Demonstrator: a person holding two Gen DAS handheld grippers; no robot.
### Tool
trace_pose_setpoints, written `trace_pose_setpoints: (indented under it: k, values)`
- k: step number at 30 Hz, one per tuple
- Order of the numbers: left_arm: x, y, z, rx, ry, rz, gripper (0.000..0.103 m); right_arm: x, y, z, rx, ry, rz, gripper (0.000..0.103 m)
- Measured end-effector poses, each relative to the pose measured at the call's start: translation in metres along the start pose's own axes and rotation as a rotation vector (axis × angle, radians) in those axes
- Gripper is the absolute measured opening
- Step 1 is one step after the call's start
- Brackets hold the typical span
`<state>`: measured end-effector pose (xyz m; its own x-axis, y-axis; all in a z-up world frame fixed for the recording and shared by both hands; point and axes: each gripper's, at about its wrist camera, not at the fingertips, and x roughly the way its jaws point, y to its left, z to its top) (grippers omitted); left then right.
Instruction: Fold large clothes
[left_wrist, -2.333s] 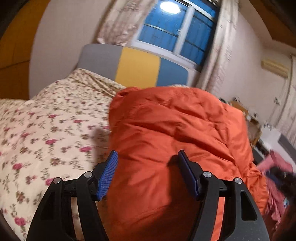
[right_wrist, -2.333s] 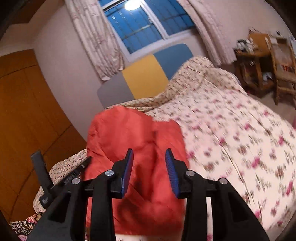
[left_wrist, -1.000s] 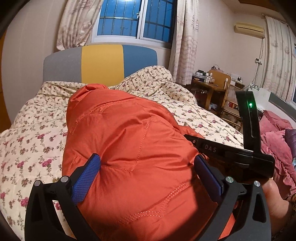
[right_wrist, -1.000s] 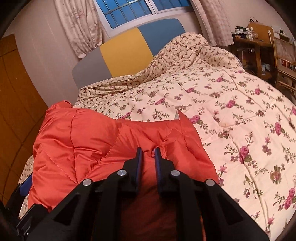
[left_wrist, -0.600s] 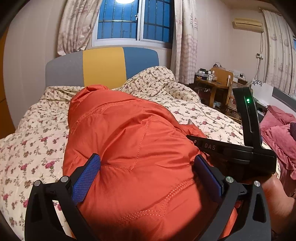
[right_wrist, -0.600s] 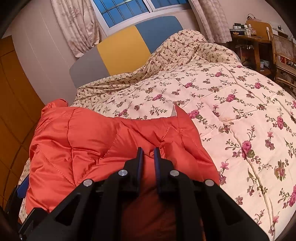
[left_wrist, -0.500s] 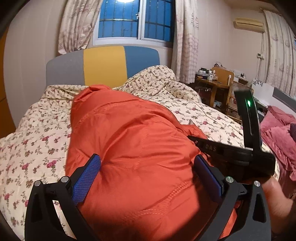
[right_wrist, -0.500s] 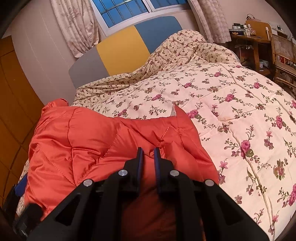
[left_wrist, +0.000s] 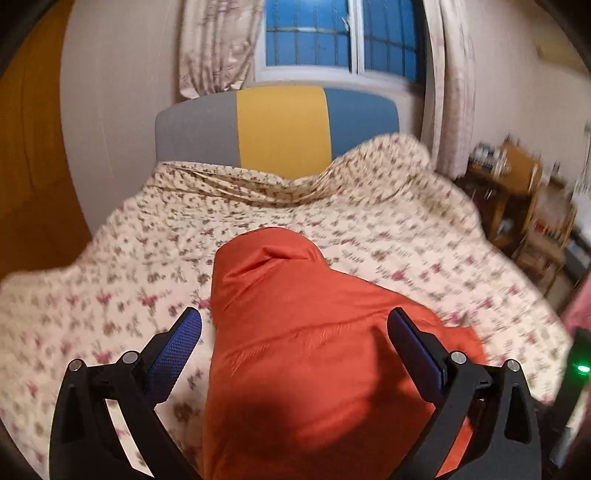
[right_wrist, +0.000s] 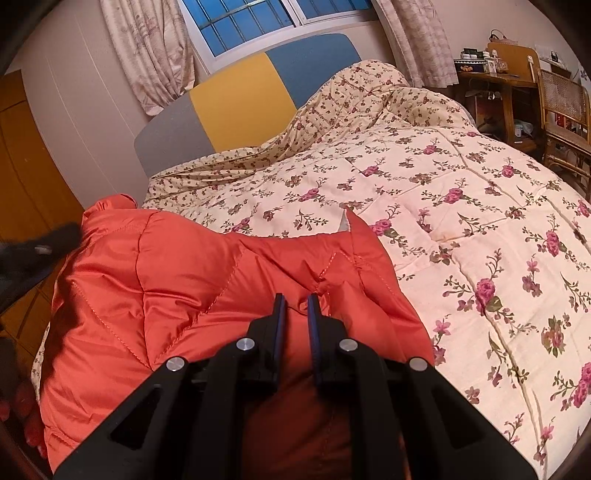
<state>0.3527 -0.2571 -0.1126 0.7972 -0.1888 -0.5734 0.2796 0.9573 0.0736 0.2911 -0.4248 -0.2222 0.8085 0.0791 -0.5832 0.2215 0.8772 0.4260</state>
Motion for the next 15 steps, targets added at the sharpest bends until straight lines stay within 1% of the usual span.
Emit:
trace_pose_setpoints:
  k: [2, 4, 5, 8, 11, 15]
  values:
    - [0.017, -0.008, -0.003, 0.042, 0.054, 0.028, 0.100, 0.000, 0.000, 0.000, -0.001, 0.002, -0.002, 0.010]
    - [0.031, -0.007, -0.011, 0.042, 0.091, 0.025, 0.100, 0.000, 0.001, 0.001, -0.005, 0.004, -0.012, 0.010]
    - [0.038, -0.003, -0.015, 0.026, 0.103, 0.013, 0.100, 0.001, 0.003, 0.001, -0.010, 0.010, -0.023, 0.010]
    - [0.051, 0.006, -0.023, -0.009, 0.118, -0.009, 0.100, 0.005, 0.009, 0.003, -0.034, 0.025, -0.059, 0.010]
    - [0.061, 0.007, -0.029, -0.020, 0.123, -0.015, 0.100, 0.009, 0.013, 0.003, -0.045, 0.029, -0.081, 0.010]
    - [0.072, 0.008, -0.034, -0.031, 0.134, -0.018, 0.100, 0.013, 0.012, 0.002, -0.047, 0.035, -0.085, 0.010]
